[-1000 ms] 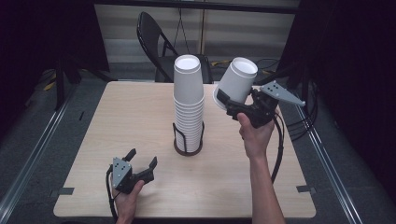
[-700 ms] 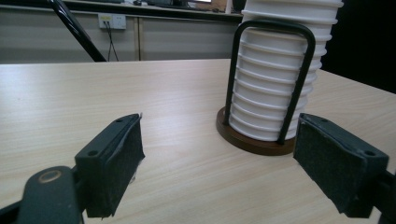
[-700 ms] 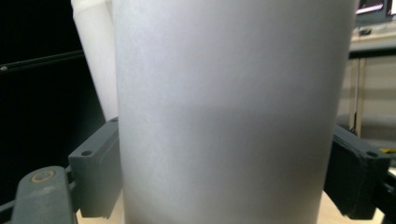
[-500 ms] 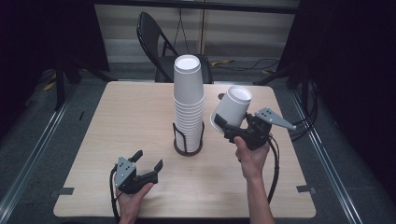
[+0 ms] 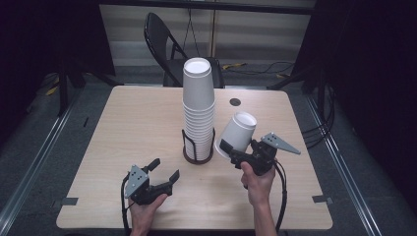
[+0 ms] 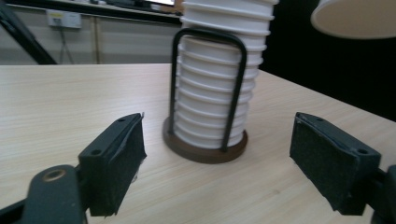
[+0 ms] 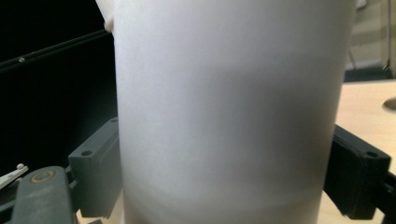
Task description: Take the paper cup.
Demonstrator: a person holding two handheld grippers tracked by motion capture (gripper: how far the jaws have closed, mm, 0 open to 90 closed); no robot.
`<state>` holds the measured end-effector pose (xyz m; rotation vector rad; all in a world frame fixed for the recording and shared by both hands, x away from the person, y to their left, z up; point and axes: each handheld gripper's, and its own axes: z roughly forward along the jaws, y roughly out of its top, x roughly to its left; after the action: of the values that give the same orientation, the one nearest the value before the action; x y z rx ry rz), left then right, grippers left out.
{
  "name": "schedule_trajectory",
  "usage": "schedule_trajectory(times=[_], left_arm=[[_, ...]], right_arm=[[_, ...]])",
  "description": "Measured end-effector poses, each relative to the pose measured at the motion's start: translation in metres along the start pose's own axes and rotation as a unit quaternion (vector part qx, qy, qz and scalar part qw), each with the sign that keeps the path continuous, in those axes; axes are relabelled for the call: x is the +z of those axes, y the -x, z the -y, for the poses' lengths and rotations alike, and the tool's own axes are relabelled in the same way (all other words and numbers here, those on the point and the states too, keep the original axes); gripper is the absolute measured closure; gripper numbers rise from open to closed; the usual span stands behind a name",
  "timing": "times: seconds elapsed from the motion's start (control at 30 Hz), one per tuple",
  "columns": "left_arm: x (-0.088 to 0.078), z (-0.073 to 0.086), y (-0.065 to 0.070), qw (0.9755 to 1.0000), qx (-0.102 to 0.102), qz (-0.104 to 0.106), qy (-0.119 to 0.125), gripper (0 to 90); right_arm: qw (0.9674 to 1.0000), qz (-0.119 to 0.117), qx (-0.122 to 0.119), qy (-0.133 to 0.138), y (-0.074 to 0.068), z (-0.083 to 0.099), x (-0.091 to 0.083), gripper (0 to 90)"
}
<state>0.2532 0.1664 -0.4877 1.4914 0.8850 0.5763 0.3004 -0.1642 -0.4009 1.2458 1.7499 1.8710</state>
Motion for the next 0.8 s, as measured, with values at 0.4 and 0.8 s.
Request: schedule_trajectory(times=[0.4, 0.8], left_arm=[[0.009, -0.002, 0.011, 0.9994, 0.024, 0.023, -0.006, 21.0], [0.017, 0.003, 0.019, 0.9979, 0.041, 0.05, -0.004, 26.0]], right_arm=[[0.9969, -0.016, 0.076, -0.008, 0.004, 0.038, 0.005, 13.5], [0.9804, -0.041, 0.192, -0.012, 0.006, 0.073, 0.004, 13.5]])
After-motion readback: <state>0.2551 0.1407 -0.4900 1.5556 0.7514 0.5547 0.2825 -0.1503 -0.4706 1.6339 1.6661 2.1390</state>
